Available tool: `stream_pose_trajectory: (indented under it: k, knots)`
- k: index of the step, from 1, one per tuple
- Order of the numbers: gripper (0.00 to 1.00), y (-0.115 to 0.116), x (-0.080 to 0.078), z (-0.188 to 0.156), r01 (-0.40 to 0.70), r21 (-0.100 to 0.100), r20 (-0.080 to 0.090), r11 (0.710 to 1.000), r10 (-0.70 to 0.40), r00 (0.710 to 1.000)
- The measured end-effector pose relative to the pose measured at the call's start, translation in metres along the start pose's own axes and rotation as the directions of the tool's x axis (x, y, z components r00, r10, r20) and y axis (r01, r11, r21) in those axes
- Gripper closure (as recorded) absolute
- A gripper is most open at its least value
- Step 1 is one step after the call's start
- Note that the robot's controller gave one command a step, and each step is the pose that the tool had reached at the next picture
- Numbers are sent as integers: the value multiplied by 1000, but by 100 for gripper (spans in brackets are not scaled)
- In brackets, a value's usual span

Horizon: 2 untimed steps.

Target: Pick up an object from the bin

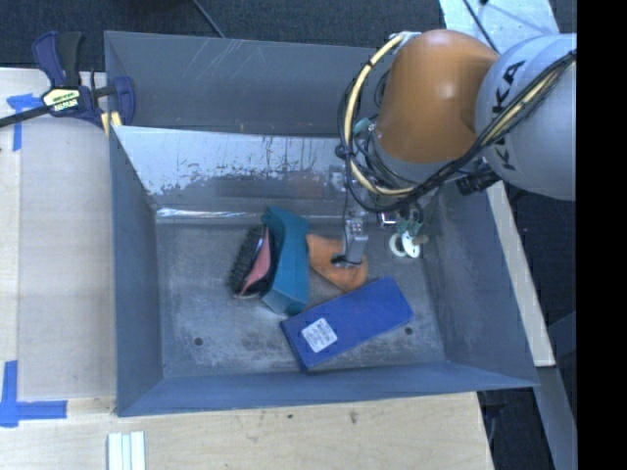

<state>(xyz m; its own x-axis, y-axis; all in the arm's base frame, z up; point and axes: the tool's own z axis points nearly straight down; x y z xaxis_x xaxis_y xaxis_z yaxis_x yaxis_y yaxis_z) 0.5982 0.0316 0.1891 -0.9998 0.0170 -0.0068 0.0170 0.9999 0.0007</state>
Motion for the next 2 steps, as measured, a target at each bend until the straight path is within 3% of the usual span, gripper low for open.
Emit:
stream_pose_trajectory:
  k: [1,2]
  knots:
    - [0,-24,2,21,-117,0,-3,993,117,993]
    - [0,-30,6,35,45,1,-4,999,-45,999]
